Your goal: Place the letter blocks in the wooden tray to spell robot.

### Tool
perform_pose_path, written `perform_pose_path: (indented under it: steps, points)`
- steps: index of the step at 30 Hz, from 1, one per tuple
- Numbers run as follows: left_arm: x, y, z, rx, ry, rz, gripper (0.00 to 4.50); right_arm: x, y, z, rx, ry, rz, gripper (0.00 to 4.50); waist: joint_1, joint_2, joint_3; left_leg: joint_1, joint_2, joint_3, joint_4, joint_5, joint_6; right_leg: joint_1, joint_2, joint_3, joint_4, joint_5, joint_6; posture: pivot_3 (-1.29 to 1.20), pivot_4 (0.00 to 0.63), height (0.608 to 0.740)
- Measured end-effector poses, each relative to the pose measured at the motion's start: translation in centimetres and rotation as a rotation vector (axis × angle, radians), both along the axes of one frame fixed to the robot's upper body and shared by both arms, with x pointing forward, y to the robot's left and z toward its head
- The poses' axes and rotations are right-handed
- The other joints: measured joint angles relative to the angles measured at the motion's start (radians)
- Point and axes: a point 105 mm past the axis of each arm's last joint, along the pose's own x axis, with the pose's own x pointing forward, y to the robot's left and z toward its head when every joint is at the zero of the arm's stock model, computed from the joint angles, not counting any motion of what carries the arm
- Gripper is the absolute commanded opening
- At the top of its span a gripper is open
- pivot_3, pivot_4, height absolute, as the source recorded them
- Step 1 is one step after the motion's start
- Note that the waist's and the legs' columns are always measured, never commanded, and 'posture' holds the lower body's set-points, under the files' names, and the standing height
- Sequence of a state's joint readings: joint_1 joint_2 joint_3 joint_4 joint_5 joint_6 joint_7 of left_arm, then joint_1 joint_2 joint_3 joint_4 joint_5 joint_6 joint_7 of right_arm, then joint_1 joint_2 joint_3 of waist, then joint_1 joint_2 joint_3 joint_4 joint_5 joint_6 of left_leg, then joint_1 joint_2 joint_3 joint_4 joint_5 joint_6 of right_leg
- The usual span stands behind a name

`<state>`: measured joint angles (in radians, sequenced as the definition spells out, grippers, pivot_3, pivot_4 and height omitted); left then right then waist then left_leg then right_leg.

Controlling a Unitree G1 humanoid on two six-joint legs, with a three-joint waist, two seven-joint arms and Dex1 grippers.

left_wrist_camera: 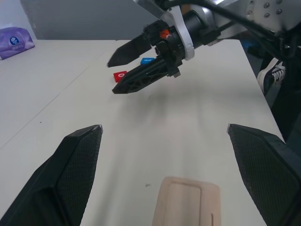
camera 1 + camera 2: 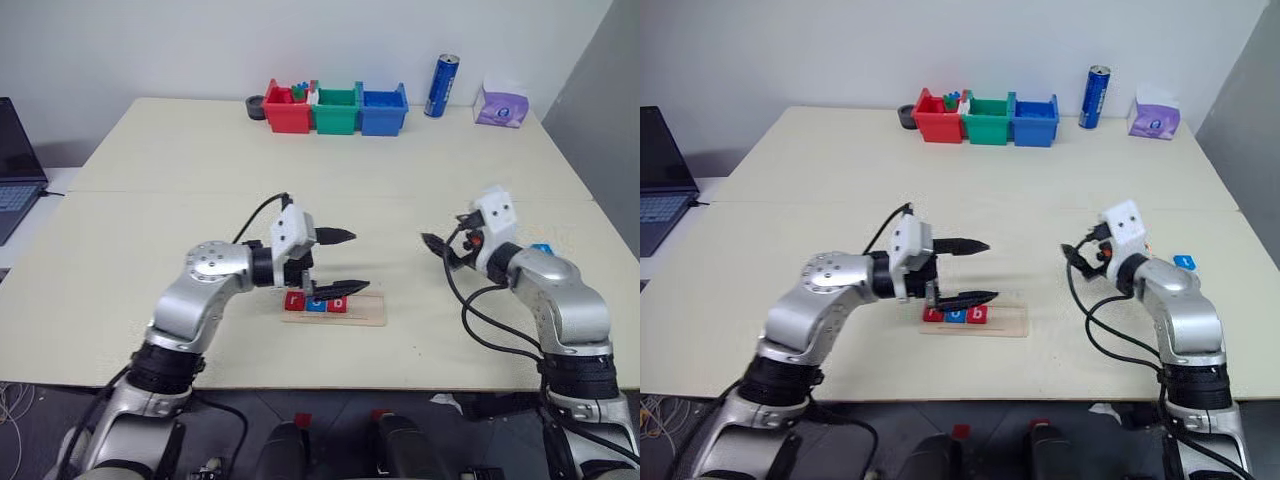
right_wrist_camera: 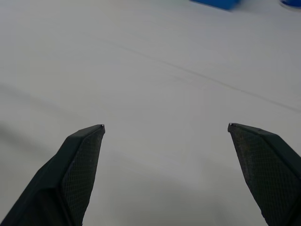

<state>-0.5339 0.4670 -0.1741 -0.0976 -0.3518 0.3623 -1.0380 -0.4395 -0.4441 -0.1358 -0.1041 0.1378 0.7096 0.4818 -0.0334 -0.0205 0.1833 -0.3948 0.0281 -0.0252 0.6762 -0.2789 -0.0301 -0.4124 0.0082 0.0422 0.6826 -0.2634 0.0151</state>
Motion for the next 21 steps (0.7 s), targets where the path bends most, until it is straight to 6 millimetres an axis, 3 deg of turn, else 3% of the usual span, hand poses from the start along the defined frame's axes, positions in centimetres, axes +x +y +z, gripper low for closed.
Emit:
perform_pose_path:
  steps: [5,11,21]
  points:
    - [1.3,-1.5,0.4,0.006,-0.041,0.002,4.50,1.0,-3.1,-1.2,-0.001,-0.028,-0.143,4.47,-0.001,0.000,0.000,0.001,0.000,0.001,0.000,0.000,0.000,0.000,0.001,0.001,0.000,0.000,0.000,0.00,0.150,0.740]
    - [1.7,-1.9,-0.7,0.031,-0.028,0.012,4.50,2.0,-5.0,-3.0,0.006,-0.004,-0.203,4.47,0.002,0.000,0.000,0.000,0.000,0.001,0.000,0.000,0.000,0.000,0.000,0.001,0.000,0.000,0.000,0.00,0.150,0.740]
    - [1.4,-3.1,-0.9,0.026,-0.027,-0.011,4.50,4.8,-7.5,-3.0,0.026,-0.012,-0.280,4.47,0.002,0.000,0.000,0.000,0.000,0.002,0.000,0.000,0.000,0.000,0.000,0.001,-0.001,0.001,0.001,0.00,0.150,0.740]
